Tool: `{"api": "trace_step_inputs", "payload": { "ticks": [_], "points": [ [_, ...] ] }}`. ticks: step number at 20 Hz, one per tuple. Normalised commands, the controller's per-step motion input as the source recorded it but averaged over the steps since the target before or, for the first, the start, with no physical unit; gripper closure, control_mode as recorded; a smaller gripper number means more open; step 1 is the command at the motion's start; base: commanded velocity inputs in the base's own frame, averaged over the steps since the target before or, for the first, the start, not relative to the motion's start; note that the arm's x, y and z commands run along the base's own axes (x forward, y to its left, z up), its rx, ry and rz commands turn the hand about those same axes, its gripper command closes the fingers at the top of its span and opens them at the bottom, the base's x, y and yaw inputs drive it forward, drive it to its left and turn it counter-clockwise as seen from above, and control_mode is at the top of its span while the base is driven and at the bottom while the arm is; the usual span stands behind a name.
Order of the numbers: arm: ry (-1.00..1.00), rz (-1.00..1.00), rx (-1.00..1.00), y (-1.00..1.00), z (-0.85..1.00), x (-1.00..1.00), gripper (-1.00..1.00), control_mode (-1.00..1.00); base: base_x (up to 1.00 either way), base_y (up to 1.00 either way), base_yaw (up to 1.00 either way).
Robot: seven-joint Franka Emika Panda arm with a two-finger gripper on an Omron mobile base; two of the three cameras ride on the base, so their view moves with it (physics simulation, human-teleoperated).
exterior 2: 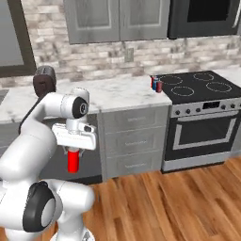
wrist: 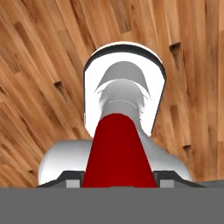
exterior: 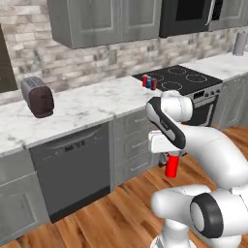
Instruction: Four empty soda cans are scattered around the kitchen. Gather all the cans and cluster them next to the stove for recycling.
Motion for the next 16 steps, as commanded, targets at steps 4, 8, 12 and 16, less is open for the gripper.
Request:
{"api": "trace_step_inputs", "payload": {
  "ticks": [4, 8, 12, 16],
  "points": [
    [0.00, 0.00, 0.00, 0.00, 0.00, 0.00, 1.00, 1.00, 0.49, -0.36, 0.57],
    [0.00, 0.00, 0.00, 0.00, 0.00, 0.00, 1.00, 1.00, 0.42, -0.55, 0.45],
    [0.00, 0.00, 0.00, 0.00, 0.00, 0.00, 1.00, 1.00, 0.39, -0.71, 0.40],
    [0.00, 0.00, 0.00, 0.00, 0.00, 0.00, 1.00, 1.00, 0.42, -0.84, 0.39]
  ]
}}
